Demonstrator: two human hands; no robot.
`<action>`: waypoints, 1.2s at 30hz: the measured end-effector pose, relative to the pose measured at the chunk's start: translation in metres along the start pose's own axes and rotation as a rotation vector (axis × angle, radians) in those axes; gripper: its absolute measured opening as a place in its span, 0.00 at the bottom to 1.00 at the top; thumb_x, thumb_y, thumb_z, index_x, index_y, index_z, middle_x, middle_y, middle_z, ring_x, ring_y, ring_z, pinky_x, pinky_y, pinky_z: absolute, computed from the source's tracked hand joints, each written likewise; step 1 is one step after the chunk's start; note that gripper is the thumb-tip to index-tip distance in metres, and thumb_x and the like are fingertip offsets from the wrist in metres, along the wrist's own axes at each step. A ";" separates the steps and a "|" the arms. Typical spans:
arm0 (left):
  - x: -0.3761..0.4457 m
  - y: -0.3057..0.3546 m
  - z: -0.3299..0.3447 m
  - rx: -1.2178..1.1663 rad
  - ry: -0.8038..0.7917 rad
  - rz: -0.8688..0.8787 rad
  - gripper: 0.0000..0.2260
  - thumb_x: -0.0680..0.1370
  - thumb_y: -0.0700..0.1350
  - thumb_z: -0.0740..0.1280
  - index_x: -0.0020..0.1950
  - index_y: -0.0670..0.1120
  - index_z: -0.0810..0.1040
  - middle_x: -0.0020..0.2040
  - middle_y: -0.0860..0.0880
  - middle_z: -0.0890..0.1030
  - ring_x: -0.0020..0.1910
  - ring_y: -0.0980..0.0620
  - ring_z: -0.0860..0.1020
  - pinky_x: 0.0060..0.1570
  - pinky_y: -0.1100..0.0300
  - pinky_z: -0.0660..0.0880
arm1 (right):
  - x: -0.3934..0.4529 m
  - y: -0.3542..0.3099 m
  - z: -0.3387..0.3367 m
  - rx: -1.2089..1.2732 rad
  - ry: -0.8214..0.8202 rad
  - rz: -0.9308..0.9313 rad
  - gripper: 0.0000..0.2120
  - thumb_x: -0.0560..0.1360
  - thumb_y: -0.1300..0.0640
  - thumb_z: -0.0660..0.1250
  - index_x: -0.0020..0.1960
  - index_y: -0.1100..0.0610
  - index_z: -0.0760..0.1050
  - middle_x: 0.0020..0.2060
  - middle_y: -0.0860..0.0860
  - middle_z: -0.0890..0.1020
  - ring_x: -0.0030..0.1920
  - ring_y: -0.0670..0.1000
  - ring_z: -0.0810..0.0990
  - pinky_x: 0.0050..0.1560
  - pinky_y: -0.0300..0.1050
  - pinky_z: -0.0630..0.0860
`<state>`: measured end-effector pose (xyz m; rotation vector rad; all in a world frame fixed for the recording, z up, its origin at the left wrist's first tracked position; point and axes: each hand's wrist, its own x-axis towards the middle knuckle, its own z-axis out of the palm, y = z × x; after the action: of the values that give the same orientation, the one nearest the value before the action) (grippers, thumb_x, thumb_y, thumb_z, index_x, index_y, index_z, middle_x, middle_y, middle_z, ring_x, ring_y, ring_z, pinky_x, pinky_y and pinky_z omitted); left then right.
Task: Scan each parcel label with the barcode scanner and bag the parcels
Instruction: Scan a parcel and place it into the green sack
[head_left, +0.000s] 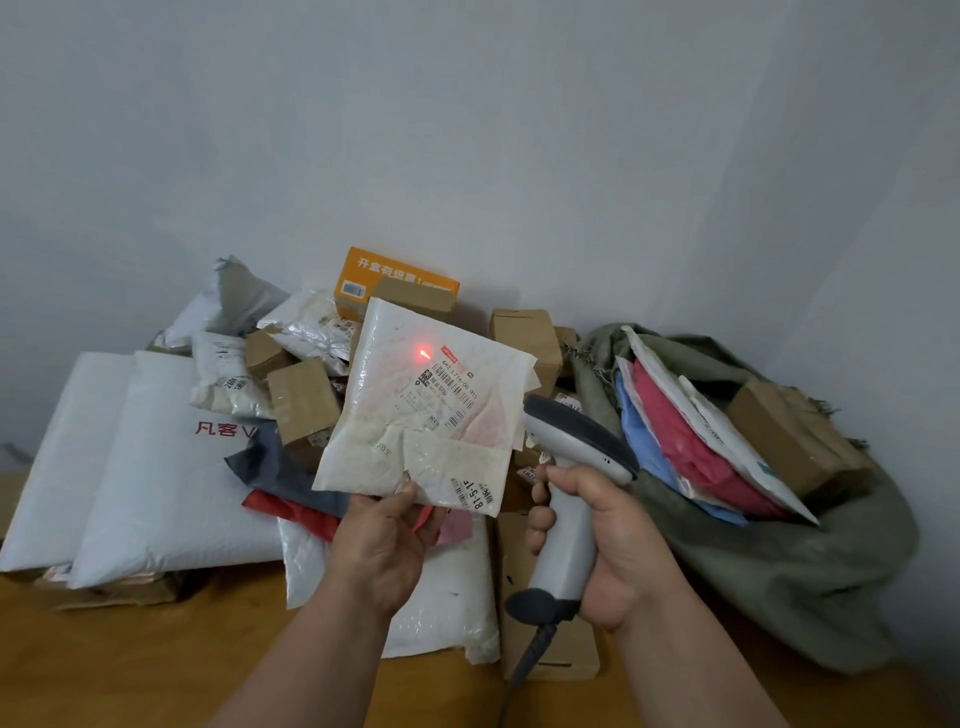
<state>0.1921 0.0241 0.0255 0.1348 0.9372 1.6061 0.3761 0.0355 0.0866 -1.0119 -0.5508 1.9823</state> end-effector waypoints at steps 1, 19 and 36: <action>-0.001 0.000 -0.001 -0.004 0.000 0.002 0.15 0.82 0.35 0.60 0.65 0.50 0.76 0.60 0.45 0.83 0.59 0.42 0.81 0.51 0.49 0.81 | -0.001 0.001 0.001 0.007 -0.003 0.003 0.12 0.58 0.58 0.76 0.39 0.60 0.82 0.34 0.54 0.79 0.28 0.48 0.76 0.27 0.42 0.75; 0.004 0.003 -0.003 -0.058 -0.030 -0.045 0.18 0.82 0.34 0.60 0.69 0.48 0.74 0.61 0.43 0.82 0.62 0.41 0.80 0.53 0.48 0.81 | 0.000 0.008 0.007 0.012 0.014 0.011 0.17 0.60 0.60 0.76 0.48 0.62 0.80 0.35 0.54 0.80 0.28 0.48 0.77 0.27 0.43 0.76; 0.038 -0.006 0.056 0.205 -0.180 0.120 0.13 0.81 0.35 0.63 0.61 0.49 0.77 0.57 0.48 0.84 0.54 0.48 0.84 0.46 0.51 0.82 | 0.008 -0.014 -0.034 -0.148 0.340 -0.250 0.10 0.72 0.58 0.75 0.53 0.59 0.81 0.37 0.53 0.83 0.32 0.49 0.80 0.32 0.45 0.77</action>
<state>0.2176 0.0844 0.0433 0.4784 0.9656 1.5742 0.4078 0.0505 0.0729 -1.2732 -0.6076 1.5270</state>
